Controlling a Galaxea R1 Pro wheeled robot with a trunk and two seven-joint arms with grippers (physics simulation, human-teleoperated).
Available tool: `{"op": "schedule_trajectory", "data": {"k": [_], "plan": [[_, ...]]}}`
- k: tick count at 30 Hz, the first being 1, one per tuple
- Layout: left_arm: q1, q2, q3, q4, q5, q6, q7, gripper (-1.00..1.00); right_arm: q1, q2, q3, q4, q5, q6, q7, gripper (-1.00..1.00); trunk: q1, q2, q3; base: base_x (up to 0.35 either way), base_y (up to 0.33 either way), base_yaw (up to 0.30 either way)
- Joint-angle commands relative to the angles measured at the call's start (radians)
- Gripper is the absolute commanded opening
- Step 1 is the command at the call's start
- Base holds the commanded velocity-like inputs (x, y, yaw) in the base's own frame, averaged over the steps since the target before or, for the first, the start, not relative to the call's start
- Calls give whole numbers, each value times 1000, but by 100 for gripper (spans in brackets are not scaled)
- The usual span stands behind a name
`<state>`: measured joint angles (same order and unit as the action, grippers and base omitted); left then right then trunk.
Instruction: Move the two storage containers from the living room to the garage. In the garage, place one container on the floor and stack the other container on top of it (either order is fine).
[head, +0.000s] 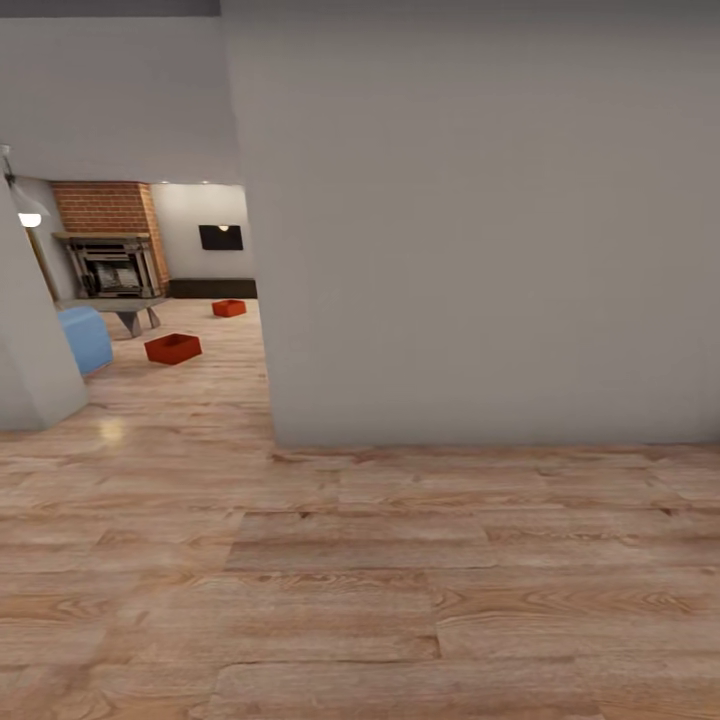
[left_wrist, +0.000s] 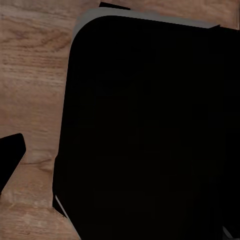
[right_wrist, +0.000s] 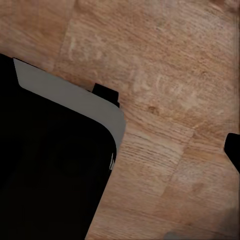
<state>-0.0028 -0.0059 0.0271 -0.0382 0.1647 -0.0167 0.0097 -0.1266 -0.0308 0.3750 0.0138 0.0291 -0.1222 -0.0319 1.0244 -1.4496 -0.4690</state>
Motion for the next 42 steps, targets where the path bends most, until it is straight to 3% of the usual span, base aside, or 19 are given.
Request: {"op": "schedule_trajectory", "data": {"k": [1, 31, 42], "plan": [[0, 0, 2, 0, 6, -2, 1, 100, -1, 0, 4, 1, 3, -4, -3, 100, 1, 0, -1, 331, 0, 0], [0, 1, 2, 0, 6, -2, 1, 100, -1, -1, 0, 13, -9, -3, -1, 100, 1, 0, -1, 331, 0, 1], [0, 0, 2, 0, 6, -2, 1, 100, -1, -3, 0, 17, -12, -5, -2, 100, 1, 0, -1, 331, 0, 242]]}}
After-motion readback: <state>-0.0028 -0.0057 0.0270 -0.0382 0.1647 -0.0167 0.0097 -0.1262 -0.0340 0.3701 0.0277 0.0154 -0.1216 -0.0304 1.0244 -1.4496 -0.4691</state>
